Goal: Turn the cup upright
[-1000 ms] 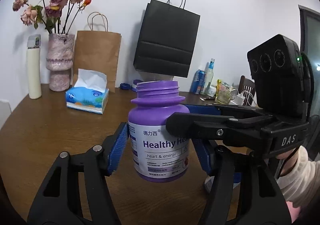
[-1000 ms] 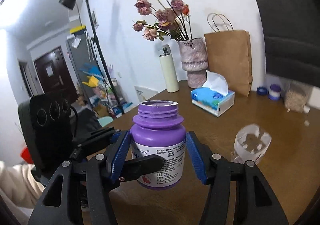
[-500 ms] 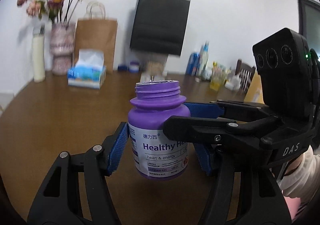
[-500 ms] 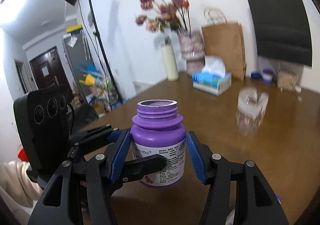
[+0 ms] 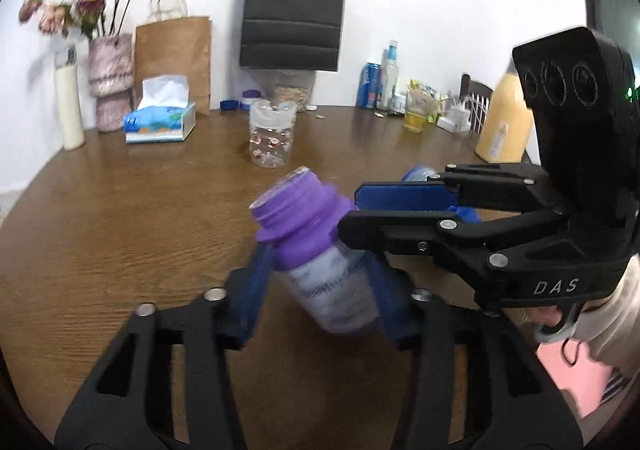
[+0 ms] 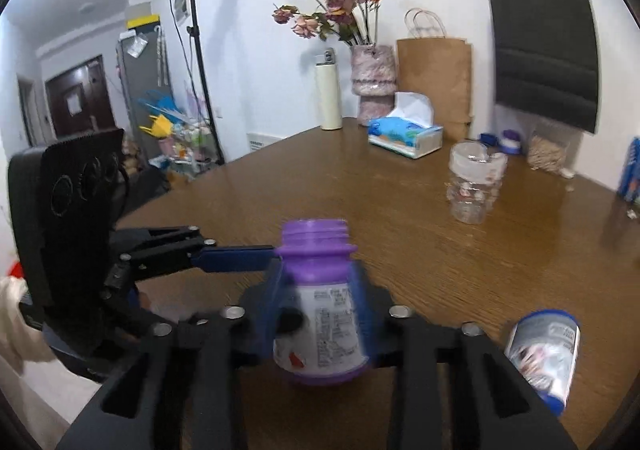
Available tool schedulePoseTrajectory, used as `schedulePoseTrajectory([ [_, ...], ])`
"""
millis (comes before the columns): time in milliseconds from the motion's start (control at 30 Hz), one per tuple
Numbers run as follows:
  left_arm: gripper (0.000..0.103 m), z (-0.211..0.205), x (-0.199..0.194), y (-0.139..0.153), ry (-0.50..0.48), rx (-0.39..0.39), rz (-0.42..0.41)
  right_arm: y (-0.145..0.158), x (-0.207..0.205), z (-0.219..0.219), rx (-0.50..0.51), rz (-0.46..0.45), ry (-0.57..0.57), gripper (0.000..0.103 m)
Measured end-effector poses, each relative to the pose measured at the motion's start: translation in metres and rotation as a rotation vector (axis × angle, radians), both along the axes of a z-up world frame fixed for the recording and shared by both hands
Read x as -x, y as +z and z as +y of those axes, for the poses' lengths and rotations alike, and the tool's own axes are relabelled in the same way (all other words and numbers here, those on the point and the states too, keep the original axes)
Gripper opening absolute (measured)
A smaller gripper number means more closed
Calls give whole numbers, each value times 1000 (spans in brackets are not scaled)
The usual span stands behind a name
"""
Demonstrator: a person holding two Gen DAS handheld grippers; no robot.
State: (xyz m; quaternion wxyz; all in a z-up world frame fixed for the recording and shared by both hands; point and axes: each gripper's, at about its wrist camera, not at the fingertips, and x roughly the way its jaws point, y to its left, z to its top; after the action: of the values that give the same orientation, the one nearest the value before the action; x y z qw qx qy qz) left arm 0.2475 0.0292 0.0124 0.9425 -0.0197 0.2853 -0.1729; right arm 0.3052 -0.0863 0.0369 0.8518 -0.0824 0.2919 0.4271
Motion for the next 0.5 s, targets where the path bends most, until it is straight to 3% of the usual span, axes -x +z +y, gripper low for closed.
schedulePoseTrajectory([
  [67,27,-9,1,-7,-22,-20,33,-6,6,-10,-1,26,0,34],
  [133,22,-17,-1,-14,-34,-27,78,-14,11,-17,9,53,-10,34],
  [233,23,-29,-4,-16,-50,-71,112,-20,19,-27,2,60,-28,34],
  [300,24,-30,-5,-15,-63,-58,128,-22,17,-32,-6,91,-43,34],
  [333,31,-27,-4,-13,-66,-36,128,-21,17,-36,-10,100,-51,34],
  [367,47,-22,-3,-9,-60,-4,122,-17,19,-40,-14,85,-57,35],
  [400,57,-17,-1,-5,-52,26,112,-12,20,-43,-12,62,-57,37],
  [433,71,-12,0,-1,-37,47,96,-4,19,-46,0,26,-57,48],
  [467,79,-8,0,4,-9,55,71,1,15,-47,6,6,-62,65],
  [500,81,-5,-4,9,26,45,48,7,9,-49,4,-10,-77,69],
])
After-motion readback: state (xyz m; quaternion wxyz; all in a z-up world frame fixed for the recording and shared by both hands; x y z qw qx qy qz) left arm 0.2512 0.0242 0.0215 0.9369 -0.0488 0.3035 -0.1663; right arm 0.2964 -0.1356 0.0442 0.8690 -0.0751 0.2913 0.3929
